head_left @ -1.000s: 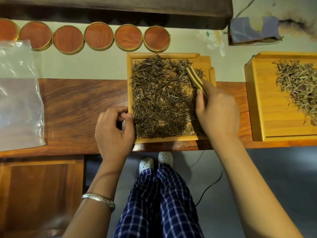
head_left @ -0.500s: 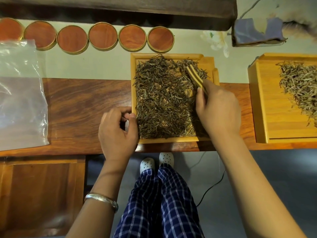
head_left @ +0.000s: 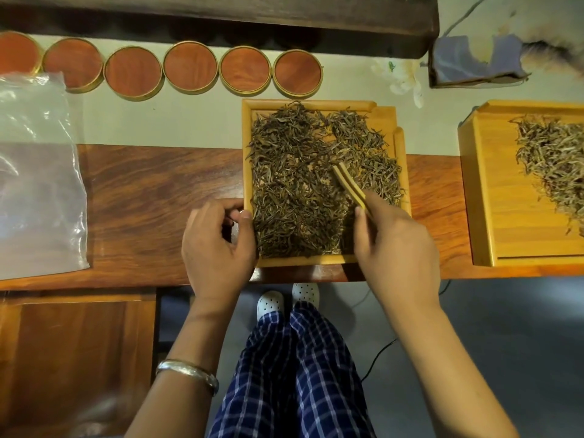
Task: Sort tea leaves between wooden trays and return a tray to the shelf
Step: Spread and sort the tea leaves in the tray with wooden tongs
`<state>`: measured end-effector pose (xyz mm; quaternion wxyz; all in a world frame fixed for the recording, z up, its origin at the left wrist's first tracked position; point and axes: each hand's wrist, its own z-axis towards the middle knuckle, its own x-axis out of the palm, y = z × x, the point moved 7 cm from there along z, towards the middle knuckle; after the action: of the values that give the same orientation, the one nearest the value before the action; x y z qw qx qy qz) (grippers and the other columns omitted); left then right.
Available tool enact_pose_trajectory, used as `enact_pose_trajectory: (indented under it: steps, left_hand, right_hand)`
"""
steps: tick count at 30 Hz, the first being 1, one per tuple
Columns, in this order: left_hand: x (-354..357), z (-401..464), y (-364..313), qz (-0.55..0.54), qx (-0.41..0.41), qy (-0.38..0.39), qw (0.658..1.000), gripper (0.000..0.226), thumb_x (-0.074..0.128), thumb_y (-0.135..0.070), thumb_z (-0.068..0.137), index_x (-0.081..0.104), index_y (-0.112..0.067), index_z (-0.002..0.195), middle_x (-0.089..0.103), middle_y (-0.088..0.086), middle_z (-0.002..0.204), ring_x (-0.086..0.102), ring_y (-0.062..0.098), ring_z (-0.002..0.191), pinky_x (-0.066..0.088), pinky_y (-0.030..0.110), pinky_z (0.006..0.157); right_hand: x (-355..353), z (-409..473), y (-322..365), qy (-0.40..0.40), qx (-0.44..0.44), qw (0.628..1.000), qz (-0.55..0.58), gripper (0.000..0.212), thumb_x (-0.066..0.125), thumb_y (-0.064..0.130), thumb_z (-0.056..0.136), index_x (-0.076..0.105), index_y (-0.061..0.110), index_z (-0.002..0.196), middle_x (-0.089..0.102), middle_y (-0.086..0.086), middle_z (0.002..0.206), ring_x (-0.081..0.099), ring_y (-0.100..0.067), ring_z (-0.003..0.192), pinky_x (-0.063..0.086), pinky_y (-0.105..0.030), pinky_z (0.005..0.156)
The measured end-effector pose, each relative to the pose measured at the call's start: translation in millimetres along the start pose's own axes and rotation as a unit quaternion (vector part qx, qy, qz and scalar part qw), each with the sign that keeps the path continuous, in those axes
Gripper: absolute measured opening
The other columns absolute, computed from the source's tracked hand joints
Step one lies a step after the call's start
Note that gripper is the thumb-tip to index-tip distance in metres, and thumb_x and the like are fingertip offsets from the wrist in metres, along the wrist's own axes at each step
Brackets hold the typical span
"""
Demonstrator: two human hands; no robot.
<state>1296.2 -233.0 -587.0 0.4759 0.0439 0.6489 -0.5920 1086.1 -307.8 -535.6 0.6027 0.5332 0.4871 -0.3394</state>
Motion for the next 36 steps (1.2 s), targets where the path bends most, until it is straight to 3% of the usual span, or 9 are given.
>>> enact_pose_trajectory:
  steps: [9,15,21,24,27,30,36]
  left_hand:
    - [0.3,0.1,0.1,-0.003,-0.008,0.006,1.000,0.018,0.050,-0.028,0.090,0.065,-0.017,0.091,0.051,-0.012,0.078,0.039,0.005,0.075,0.026,0.023,0.065]
    - [0.2,-0.5,0.0,-0.007,-0.025,0.013,1.000,0.015,0.051,-0.028,0.090,0.063,-0.020,0.090,0.051,-0.012,0.078,0.041,0.008,0.075,0.029,0.025,0.065]
    - [1.9,-0.7,4.6,-0.005,-0.054,0.019,0.998,0.008,0.054,-0.025,0.087,0.062,-0.023,0.088,0.051,-0.012,0.076,0.039,0.004,0.075,0.031,0.028,0.066]
    - [2.4,0.2,7.7,0.007,-0.072,0.019,0.997,0.005,0.052,-0.029,0.085,0.055,-0.028,0.082,0.050,-0.013,0.073,0.037,0.004,0.072,0.033,0.030,0.063]
    - [1.2,1.5,1.0,0.008,-0.039,0.013,0.999,0.011,0.053,-0.027,0.086,0.046,-0.035,0.082,0.040,-0.024,0.069,0.032,-0.001,0.070,0.028,0.026,0.059]
    - [1.1,-0.1,1.2,0.013,-0.017,0.007,1.000,0.009,0.052,-0.027,0.088,0.060,-0.022,0.086,0.045,-0.018,0.075,0.032,-0.002,0.072,0.028,0.025,0.064]
    - [3.4,-0.6,4.8,0.009,-0.032,0.015,0.999,0.010,0.057,-0.024,0.087,0.064,-0.022,0.094,0.051,-0.018,0.079,0.035,-0.003,0.074,0.030,0.025,0.066]
  right_hand:
    - [-4.8,-2.7,-1.3,-0.004,0.009,1.000,-0.002,0.026,0.052,0.021,0.096,0.063,0.010,0.117,0.069,-0.012,0.082,0.064,-0.030,0.061,0.032,-0.023,0.047]
    - [-4.6,27.5,40.6,-0.028,-0.031,0.998,0.050,0.028,0.043,0.024,0.099,0.063,0.011,0.112,0.056,0.000,0.070,0.048,-0.018,0.053,0.023,-0.022,0.043]
    - [16.8,58.4,55.3,-0.002,-0.041,0.999,-0.001,0.028,0.038,0.026,0.099,0.061,0.012,0.105,0.052,0.002,0.069,0.046,-0.018,0.056,0.018,-0.027,0.043]
    - [14.5,56.8,47.9,-0.001,-0.040,0.999,-0.016,0.027,0.041,0.025,0.098,0.062,0.012,0.110,0.063,-0.003,0.076,0.056,-0.023,0.060,0.023,-0.026,0.045]
    - [4.4,52.2,35.9,-0.006,-0.031,0.998,-0.055,0.025,0.044,0.025,0.097,0.063,0.012,0.104,0.066,-0.008,0.077,0.058,-0.026,0.061,0.022,-0.027,0.044]
    - [-2.6,51.6,36.8,-0.017,-0.026,0.999,-0.037,0.021,0.045,0.025,0.096,0.062,0.012,0.096,0.060,-0.005,0.070,0.043,-0.019,0.054,0.019,-0.025,0.041]
    - [14.3,62.3,63.6,0.003,-0.070,0.998,0.007,0.027,0.042,0.026,0.098,0.062,0.013,0.110,0.066,-0.006,0.082,0.060,-0.028,0.066,0.036,-0.028,0.048]
